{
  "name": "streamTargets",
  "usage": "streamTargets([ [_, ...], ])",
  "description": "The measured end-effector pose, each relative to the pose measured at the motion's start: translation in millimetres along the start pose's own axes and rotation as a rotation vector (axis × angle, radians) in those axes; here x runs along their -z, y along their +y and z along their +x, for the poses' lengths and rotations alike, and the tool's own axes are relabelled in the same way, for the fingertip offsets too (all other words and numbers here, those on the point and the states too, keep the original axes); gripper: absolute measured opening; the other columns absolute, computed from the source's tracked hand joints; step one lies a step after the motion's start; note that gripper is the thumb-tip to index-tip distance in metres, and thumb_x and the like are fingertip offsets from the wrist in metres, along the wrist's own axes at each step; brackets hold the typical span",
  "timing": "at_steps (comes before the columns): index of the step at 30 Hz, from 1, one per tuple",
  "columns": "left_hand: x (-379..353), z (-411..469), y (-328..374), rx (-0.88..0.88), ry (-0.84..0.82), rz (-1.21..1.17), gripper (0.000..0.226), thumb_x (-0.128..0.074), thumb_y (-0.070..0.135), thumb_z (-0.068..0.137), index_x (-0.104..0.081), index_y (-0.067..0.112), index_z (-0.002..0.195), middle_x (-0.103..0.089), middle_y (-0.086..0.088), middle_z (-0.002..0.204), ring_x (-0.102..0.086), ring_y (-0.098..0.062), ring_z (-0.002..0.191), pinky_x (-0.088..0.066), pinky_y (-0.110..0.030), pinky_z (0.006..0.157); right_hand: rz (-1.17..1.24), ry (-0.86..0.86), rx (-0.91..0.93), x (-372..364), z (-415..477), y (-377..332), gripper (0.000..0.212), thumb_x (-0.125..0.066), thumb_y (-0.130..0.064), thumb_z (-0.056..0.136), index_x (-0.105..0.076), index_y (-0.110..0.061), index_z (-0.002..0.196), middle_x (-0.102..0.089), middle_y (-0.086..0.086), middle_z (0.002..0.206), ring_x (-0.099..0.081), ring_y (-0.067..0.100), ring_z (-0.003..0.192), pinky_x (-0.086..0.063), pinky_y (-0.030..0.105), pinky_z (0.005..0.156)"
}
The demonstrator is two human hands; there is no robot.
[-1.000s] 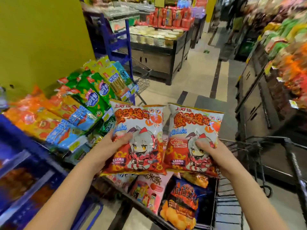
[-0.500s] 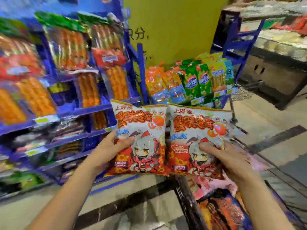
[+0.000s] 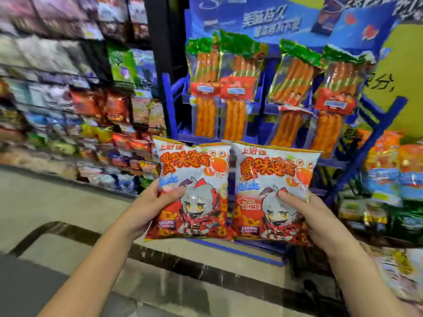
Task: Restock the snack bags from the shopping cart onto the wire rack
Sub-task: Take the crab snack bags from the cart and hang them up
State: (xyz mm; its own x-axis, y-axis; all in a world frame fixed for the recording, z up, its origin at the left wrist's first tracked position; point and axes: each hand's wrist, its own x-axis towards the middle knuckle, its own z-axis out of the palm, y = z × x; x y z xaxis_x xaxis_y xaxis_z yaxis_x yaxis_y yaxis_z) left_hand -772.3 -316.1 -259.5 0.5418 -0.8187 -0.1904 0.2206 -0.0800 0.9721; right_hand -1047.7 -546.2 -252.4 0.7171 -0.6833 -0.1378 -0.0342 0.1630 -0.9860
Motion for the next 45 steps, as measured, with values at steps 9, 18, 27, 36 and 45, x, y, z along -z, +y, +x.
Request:
streamTargets([
  [9, 223, -61, 11, -0.038, 0.213, -0.075, 0.075, -0.084, 0.032, 0.080, -0.049, 0.019, 0.145, -0.071, -0.014, 0.130, -0.070, -0.038, 0.116, -0.052, -0.059, 0.104, -0.020, -0.235, -0.019, -223, 71, 10, 0.053, -0.081, -0.031, 0.083, -0.066, -0.017, 0.132, -0.074, 0.007, 0.123, -0.071, 0.029, 0.114, -0.049, 0.050, 0.108],
  [18, 356, -101, 32, -0.068, 0.395, -0.127, 0.052, -0.071, 0.020, 0.092, -0.053, 0.019, 0.140, -0.073, -0.014, 0.127, -0.071, -0.039, 0.114, -0.052, -0.060, 0.103, -0.049, -0.434, -0.029, -386, 135, 10, 0.048, -0.075, -0.027, 0.087, -0.063, -0.022, 0.133, -0.074, 0.003, 0.124, -0.072, 0.027, 0.112, -0.051, 0.046, 0.101],
  [27, 459, -56, 63, -0.085, 0.492, -0.104, 0.053, -0.078, 0.033, 0.084, -0.057, 0.022, 0.131, -0.075, -0.013, 0.122, -0.073, -0.038, 0.109, -0.057, -0.055, 0.097, -0.051, -0.527, 0.043, -503, 241, 17, 0.040, -0.067, -0.025, 0.091, -0.066, -0.020, 0.130, -0.075, 0.001, 0.123, -0.073, 0.021, 0.110, -0.060, 0.028, 0.084],
  [36, 554, 67, 118, -0.090, 0.453, -0.049, 0.041, -0.072, 0.022, 0.095, -0.059, 0.018, 0.133, -0.075, -0.015, 0.122, -0.075, -0.037, 0.103, -0.064, -0.041, 0.081, -0.065, -0.496, 0.055, -576, 378, -7, 0.046, -0.068, -0.025, 0.090, -0.063, -0.019, 0.135, -0.073, -0.002, 0.126, -0.070, 0.018, 0.115, -0.055, 0.028, 0.088],
  [45, 601, 195, 192, -0.222, 0.346, 0.028, 0.052, -0.082, 0.028, 0.084, -0.060, 0.027, 0.132, -0.076, -0.006, 0.121, -0.074, -0.032, 0.108, -0.063, -0.042, 0.088, -0.093, -0.297, 0.176, -581, 459, -69, 0.047, -0.069, -0.031, 0.088, -0.064, -0.021, 0.134, -0.073, -0.005, 0.126, -0.069, 0.015, 0.117, -0.048, 0.032, 0.096],
])
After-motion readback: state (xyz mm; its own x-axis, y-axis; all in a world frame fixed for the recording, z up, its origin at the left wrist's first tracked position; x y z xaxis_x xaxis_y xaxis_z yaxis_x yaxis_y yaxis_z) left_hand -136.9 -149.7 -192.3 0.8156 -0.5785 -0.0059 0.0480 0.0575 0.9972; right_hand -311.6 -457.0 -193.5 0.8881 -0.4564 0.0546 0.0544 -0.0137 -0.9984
